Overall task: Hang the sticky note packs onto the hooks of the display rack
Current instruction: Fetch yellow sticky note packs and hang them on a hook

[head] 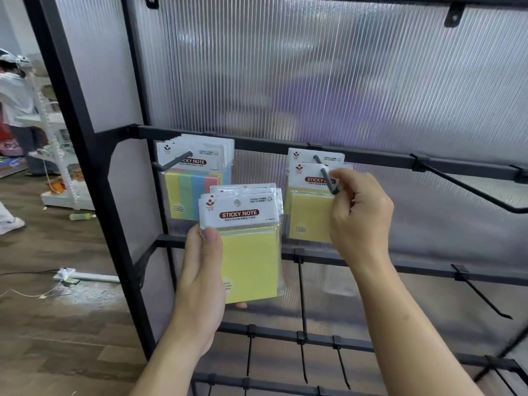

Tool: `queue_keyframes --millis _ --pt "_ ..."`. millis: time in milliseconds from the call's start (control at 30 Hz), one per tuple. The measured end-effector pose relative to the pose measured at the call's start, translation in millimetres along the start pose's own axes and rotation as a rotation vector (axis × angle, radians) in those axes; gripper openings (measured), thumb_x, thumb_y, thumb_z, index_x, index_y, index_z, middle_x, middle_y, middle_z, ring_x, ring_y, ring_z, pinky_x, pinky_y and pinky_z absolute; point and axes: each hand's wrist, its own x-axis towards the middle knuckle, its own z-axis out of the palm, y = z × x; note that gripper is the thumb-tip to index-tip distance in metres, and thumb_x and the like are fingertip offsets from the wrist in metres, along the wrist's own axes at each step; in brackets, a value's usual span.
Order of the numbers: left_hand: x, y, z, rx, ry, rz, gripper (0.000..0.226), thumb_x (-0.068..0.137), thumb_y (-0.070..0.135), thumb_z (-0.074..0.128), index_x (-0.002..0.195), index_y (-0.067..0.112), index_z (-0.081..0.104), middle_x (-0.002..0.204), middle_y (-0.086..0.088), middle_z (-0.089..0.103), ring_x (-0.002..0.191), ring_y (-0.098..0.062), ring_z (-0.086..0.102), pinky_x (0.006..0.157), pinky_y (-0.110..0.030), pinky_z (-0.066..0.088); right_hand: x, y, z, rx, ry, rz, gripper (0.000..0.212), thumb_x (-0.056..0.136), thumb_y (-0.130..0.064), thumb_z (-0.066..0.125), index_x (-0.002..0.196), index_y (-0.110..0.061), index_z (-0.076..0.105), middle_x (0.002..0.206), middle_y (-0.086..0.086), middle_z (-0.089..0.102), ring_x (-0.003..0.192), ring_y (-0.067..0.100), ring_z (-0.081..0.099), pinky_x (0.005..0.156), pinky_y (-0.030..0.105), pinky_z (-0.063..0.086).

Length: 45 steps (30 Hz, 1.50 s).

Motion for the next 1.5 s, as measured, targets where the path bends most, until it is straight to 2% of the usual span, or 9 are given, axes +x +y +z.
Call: queue_keyframes --millis 400,500,633,767,933,1033,1267,1400,1500 --pt "3.3 -2.2 2.3 -0.005 -0.050 -0.025 0.039 0.088 0.056 0.029 0.115 0.040 0.051 0.089 0.017 0.072 0.071 -0.010 0.071 0.041 -0.029 0.050 17.5 19.0 13.6 -0.159 -0.320 0.136 0.045 0.095 -0.001 0.042 0.139 -0.012 0.049 0.109 0.005 0.049 0.093 0.011 0.040 0.071 0.013 0.028" --pt "3.5 -4.8 4.8 -0.003 -0.072 -0.016 0.043 0.087 0.057 0.029 0.117 0.036 0.050 0.086 0.017 0.071 0.069 -0.009 0.070 0.041 -0.030 0.050 6.8 15.5 4.5 -0.163 -0.272 0.166 0.033 0.094 -0.008 0.047 0.124 -0.009 0.063 0.101 0.000 0.050 0.089 0.012 0.048 0.064 0.007 0.031" --pt "4.2 -8.4 9.9 -0.029 -0.117 -0.015 0.043 0.087 0.055 0.029 0.118 0.034 0.050 0.090 0.016 0.072 0.073 -0.009 0.071 0.042 -0.028 0.051 -16.3 -14.1 -18.9 0.205 -0.308 0.202 0.026 0.093 -0.023 0.061 0.067 -0.030 0.062 0.060 -0.015 0.055 0.058 0.000 0.051 0.053 0.010 0.034" --pt "5.3 -11.8 15.7 -0.082 -0.151 0.015 0.049 0.087 0.059 0.038 0.128 0.036 0.051 0.114 0.016 0.070 0.102 -0.005 0.068 0.068 -0.024 0.056 -35.6 -39.1 -25.3 0.477 -0.426 0.261 0.030 0.076 -0.048 0.072 0.081 -0.019 0.068 0.065 0.003 0.061 0.057 0.006 0.053 0.049 0.030 0.047" --pt "6.5 -12.5 15.1 -0.081 -0.185 0.058 0.058 0.084 0.069 0.048 0.131 0.034 0.049 0.125 0.011 0.065 0.119 -0.014 0.060 0.089 -0.038 0.050 -40.9 -43.0 -25.3 0.499 -0.271 0.257 0.016 0.077 -0.031 0.074 0.070 -0.019 0.065 0.064 0.002 0.062 0.055 0.021 0.054 0.048 0.042 0.050" --pt "6.4 -13.4 14.7 -0.080 -0.194 0.062 0.064 0.084 0.068 0.044 0.137 0.034 0.045 0.130 0.009 0.063 0.123 -0.014 0.057 0.095 -0.039 0.048 -42.6 -43.5 -26.1 0.504 -0.201 0.217 0.010 0.082 -0.023 0.070 0.072 -0.021 0.067 0.064 -0.002 0.063 0.056 0.011 0.055 0.048 0.038 0.050" --pt "7.1 -14.5 15.0 -0.110 -0.171 0.027 0.055 0.088 0.058 0.039 0.137 0.035 0.045 0.121 0.008 0.068 0.115 -0.020 0.064 0.087 -0.048 0.050 -43.8 -44.7 -28.8 0.512 -0.054 0.143 0.018 0.086 -0.007 0.065 0.092 -0.023 0.071 0.080 -0.020 0.071 0.075 -0.004 0.065 0.066 0.014 0.049" --pt "4.0 -12.7 17.8 -0.081 -0.160 0.039 0.056 0.085 0.057 0.036 0.133 0.032 0.047 0.101 0.007 0.072 0.080 -0.019 0.071 0.046 -0.033 0.049 -43.0 -44.4 -31.9 0.480 0.017 0.114 0.015 0.087 -0.005 0.064 0.094 -0.017 0.070 0.085 -0.015 0.071 0.078 -0.003 0.065 0.070 0.014 0.049" --pt "2.9 -11.7 18.3 -0.067 -0.149 0.034 0.057 0.084 0.058 0.037 0.131 0.027 0.047 0.100 -0.001 0.071 0.069 -0.020 0.069 0.039 -0.029 0.045 -42.4 -46.2 -34.4 0.472 0.070 0.094 0.015 0.086 -0.003 0.064 0.092 -0.016 0.069 0.083 -0.011 0.069 0.075 -0.003 0.063 0.069 0.013 0.048"
